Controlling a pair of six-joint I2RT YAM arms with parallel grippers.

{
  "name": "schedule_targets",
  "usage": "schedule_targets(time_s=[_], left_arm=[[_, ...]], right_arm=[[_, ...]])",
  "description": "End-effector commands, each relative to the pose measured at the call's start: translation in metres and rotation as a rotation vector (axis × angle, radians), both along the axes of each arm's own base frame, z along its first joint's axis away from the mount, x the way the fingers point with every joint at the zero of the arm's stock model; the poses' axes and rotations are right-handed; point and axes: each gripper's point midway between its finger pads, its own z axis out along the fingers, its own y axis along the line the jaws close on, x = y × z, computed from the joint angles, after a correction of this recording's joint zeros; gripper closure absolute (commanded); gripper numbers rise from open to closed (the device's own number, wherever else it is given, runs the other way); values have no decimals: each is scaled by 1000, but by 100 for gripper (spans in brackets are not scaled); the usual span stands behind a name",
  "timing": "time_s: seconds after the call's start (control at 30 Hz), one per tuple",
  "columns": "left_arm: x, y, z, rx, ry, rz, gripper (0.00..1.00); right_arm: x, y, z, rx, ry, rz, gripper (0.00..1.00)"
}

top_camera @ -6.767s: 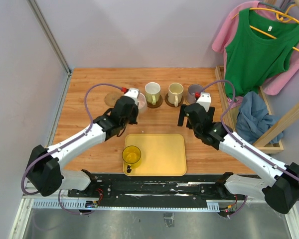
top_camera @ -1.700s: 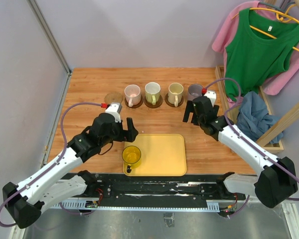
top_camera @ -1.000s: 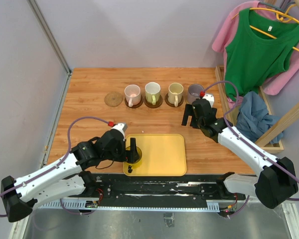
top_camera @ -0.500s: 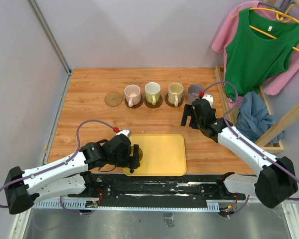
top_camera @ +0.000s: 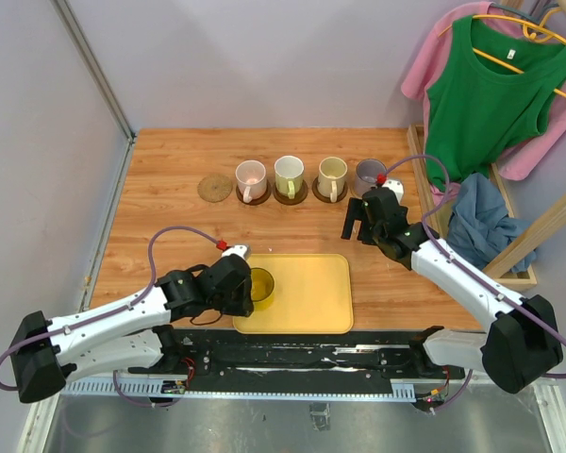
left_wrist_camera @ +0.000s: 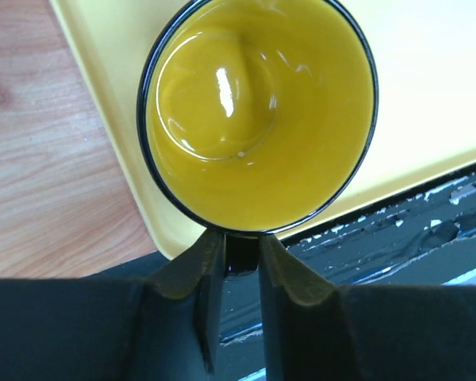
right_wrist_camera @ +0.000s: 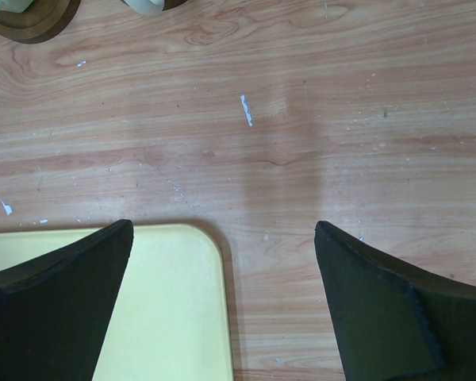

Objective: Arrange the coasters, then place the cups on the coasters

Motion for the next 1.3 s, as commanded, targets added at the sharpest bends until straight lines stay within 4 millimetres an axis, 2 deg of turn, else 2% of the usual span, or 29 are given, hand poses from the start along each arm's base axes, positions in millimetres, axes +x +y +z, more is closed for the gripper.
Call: schedule_targets(time_s=[0.0,0.13,0.2,0.3,0.33,0.47,0.73,0.87,1.1,1.27], left_arm=[[2,-5,-2,-14,-13,-12,78],[2,-5,-4,-1,-11,-18,79],[3,-6,-4,0,-15,-22,83],[3,-7,-6,1,-17,-30,98],[3,-7,-7,4,-17,-33,99],[8,-10,-2,6,-45,-38,100],[36,-20,38,-19,-203,-23,99],[47,-24,49,-17,-254,-16,100],[58,-27,54,-2,-296,-2,99],[53,-30,43,21,-254,-37,100]], right_arm=[[0,-2,-5,16,9,-15,2],[-1,-2,-6,17,12,-15,2],[-2,-2,-7,17,15,-15,2],[-1,-1,-7,19,13,-14,1],[-2,-2,-7,19,14,-14,2],[-2,-2,-5,18,7,-15,1],[-2,-6,-3,6,-6,-22,2],[-1,-6,-3,0,-9,-20,1],[1,-9,0,-16,-17,-25,2],[1,-8,-1,-18,-14,-20,2]])
